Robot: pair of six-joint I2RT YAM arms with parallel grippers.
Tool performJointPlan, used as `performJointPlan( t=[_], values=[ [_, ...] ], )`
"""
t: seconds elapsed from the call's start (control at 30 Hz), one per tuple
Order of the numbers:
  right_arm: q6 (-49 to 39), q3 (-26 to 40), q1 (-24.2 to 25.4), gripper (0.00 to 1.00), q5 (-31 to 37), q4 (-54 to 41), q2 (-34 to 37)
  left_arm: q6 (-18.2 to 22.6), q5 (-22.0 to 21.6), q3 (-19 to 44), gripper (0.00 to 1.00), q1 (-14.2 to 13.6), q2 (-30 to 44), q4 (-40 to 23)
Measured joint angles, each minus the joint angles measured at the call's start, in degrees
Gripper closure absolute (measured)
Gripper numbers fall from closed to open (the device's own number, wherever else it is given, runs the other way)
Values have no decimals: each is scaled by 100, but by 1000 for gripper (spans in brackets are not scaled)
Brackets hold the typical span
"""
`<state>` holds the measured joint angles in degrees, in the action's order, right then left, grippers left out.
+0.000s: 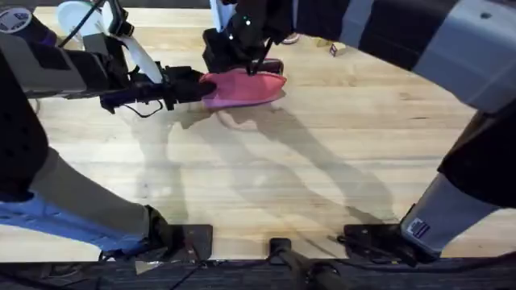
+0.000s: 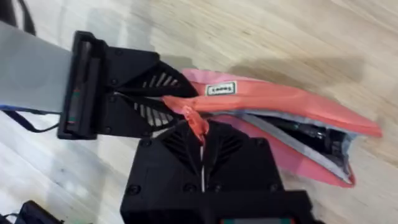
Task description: Unzip the bag, pick up the pens from the table one at a time and place them inside, then zip the bag closed.
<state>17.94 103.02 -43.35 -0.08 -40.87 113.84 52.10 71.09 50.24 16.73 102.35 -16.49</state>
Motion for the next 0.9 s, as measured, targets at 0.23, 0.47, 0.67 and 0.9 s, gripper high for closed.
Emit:
performJointPlan(
  t=[0.23,0.47,0.67,0.9],
  values=[
    [-2,26,625,971,-282,-537,0,-2,32,0,959,-26,0,0],
    [-3,35,1739,971,-339,-1184,0,-2,24,0,959,-37,0,-7],
    [-43,37,2315,971,-425,-1449,0,-1,18,0,959,-105,0,-10],
    [-71,-22,2755,971,116,-1487,-59,-1,-85,-17,959,-48,0,-23]
  ],
)
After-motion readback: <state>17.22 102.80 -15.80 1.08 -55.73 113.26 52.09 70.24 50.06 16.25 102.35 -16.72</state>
